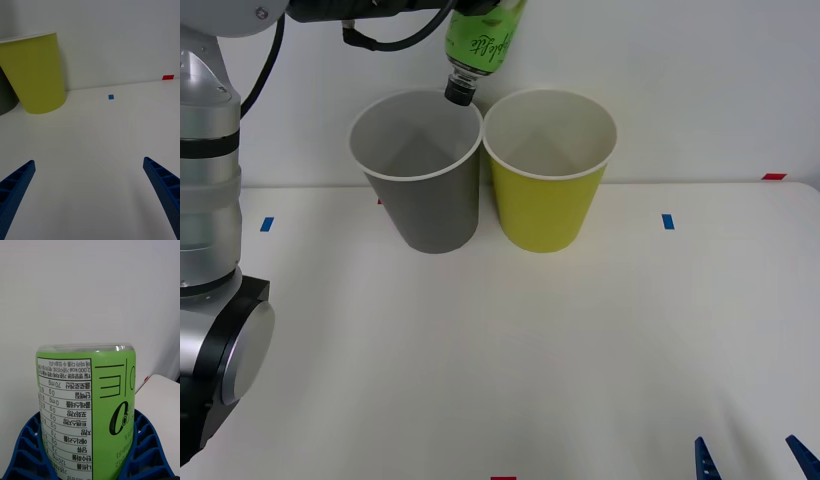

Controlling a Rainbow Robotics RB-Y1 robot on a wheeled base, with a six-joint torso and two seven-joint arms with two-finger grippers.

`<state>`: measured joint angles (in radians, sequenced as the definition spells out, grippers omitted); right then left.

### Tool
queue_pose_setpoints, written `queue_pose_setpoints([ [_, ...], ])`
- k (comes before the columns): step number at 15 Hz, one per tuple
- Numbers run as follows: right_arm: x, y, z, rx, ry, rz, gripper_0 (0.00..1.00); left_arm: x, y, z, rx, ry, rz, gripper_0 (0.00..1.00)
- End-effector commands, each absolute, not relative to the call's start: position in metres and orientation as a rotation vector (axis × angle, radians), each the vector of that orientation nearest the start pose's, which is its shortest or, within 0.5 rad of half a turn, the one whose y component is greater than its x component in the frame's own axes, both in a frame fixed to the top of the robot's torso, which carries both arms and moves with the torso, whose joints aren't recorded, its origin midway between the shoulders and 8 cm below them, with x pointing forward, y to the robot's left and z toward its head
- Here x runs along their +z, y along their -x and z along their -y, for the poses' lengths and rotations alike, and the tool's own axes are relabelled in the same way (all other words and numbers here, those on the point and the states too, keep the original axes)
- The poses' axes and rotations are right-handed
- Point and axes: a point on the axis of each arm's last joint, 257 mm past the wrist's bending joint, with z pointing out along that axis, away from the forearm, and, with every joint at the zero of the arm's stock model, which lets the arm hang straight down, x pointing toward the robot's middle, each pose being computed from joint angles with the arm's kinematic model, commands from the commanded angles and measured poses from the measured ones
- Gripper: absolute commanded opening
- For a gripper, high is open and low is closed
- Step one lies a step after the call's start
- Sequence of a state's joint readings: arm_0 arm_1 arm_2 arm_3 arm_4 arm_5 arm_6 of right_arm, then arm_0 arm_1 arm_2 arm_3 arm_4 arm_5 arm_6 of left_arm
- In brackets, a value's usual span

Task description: Put cans in the gray bin and PET bottles in the light green bin.

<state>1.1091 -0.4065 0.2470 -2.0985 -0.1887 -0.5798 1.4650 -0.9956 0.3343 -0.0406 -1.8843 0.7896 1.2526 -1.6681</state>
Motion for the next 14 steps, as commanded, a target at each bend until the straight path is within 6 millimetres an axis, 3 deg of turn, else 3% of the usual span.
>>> queue_pose_setpoints([
  [1,-0.242,-0.214,0.261,0.124,-0.047,-1.612,1.00,0.150,-0.535,0.039,-0.473,-0.804,-1.497,0.00],
  [9,-0.242,-0.214,0.261,0.124,-0.047,-1.612,1.00,0.151,-0.557,0.081,-0.485,-0.779,-1.343,0.00],
  [14,-0.242,-0.214,0.261,0.124,-0.047,-1.612,1.00,0.133,-0.572,0.102,-0.513,-0.749,-1.286,0.00],
])
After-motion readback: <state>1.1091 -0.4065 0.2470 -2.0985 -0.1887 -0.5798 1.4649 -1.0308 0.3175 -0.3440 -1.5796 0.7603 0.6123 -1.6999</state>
